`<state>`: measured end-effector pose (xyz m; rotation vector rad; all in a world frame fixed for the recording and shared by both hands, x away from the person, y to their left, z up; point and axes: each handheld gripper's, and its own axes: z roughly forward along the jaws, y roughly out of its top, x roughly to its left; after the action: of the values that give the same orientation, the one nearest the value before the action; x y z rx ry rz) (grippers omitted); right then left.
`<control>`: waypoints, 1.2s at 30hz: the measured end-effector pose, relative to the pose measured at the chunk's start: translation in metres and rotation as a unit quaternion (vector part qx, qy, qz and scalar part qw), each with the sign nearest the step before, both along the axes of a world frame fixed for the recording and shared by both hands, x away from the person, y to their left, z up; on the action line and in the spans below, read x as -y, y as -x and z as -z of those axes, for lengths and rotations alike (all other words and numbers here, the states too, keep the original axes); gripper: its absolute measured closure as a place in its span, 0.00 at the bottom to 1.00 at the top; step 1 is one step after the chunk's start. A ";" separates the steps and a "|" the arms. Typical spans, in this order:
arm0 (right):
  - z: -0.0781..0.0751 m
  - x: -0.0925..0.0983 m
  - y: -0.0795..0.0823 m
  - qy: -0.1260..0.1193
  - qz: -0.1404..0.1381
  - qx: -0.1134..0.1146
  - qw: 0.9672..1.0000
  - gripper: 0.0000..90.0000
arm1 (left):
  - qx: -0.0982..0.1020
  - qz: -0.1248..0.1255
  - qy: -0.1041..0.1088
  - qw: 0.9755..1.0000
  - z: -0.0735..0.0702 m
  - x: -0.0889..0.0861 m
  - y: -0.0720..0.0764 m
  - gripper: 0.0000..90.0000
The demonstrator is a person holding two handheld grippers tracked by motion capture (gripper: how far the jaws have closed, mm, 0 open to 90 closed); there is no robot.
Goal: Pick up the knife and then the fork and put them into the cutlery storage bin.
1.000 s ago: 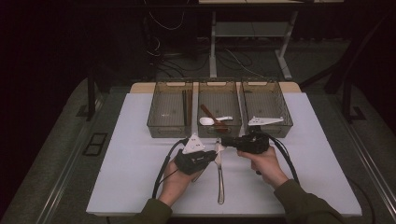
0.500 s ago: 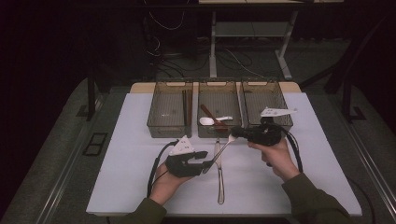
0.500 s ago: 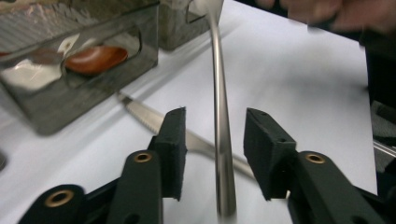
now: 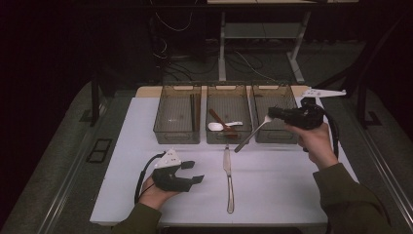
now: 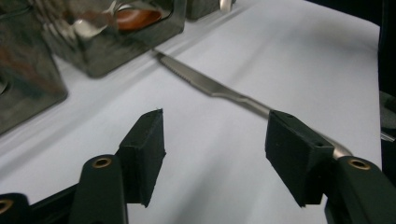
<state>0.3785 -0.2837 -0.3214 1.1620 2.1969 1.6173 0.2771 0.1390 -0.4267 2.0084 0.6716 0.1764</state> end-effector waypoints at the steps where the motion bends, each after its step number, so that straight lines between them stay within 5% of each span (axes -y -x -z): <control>1: -0.002 0.004 -0.002 0.004 0.005 0.002 1.000 0.97 | 0.002 -0.002 0.000 1.000 0.001 -0.002 0.001 0.38; 10: -0.023 0.040 -0.022 0.034 0.058 0.016 0.998 0.97 | 0.001 -0.025 -0.015 1.000 0.009 -0.020 0.006 0.24; 20: -0.031 0.063 -0.044 0.073 0.106 0.017 0.992 0.97 | -0.009 -0.021 -0.024 0.999 0.015 -0.019 0.004 0.06; 36: 0.019 0.056 -0.084 0.090 0.092 -0.064 0.990 0.97 | -0.014 -0.018 -0.032 0.999 0.016 -0.019 0.004 0.00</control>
<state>0.4628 -0.3393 -0.3402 1.4018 2.1830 1.2765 0.2727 0.1579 -0.4427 2.0654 0.7279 0.1935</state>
